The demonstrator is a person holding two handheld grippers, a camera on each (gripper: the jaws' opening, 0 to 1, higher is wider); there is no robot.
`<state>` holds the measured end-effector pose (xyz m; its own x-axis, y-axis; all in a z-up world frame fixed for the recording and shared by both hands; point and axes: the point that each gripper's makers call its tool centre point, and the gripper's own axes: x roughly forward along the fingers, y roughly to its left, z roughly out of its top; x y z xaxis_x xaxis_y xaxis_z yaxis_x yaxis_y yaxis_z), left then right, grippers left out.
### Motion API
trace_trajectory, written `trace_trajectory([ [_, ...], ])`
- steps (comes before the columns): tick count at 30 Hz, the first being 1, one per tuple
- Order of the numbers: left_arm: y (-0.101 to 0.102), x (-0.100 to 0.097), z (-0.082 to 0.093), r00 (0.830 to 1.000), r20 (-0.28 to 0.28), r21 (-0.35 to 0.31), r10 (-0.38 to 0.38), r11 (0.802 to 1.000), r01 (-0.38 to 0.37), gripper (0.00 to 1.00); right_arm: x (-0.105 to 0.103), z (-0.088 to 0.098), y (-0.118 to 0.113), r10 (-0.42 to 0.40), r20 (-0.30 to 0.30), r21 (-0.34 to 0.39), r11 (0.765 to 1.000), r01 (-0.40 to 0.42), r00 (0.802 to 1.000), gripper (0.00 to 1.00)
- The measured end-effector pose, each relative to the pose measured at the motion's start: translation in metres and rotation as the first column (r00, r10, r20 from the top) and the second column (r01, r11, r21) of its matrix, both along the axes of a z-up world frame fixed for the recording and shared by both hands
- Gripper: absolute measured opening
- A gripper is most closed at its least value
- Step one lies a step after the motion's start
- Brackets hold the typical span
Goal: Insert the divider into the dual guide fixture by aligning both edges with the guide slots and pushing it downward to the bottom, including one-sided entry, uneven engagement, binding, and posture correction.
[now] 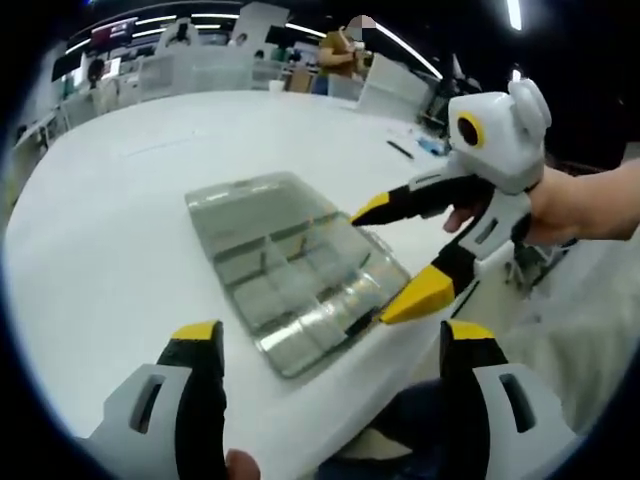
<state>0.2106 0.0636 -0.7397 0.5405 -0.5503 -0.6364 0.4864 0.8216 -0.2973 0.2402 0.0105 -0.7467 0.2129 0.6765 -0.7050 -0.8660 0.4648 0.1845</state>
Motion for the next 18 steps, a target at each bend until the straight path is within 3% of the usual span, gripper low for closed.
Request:
trace_trajectory([
  [18, 0.001, 0.001, 0.003, 0.999, 0.012, 0.000, 0.038, 0.999, -0.038, 0.90, -0.003, 0.002, -0.018, -0.087, 0.017, 0.005, 0.996, 0.087, 0.996, 0.78],
])
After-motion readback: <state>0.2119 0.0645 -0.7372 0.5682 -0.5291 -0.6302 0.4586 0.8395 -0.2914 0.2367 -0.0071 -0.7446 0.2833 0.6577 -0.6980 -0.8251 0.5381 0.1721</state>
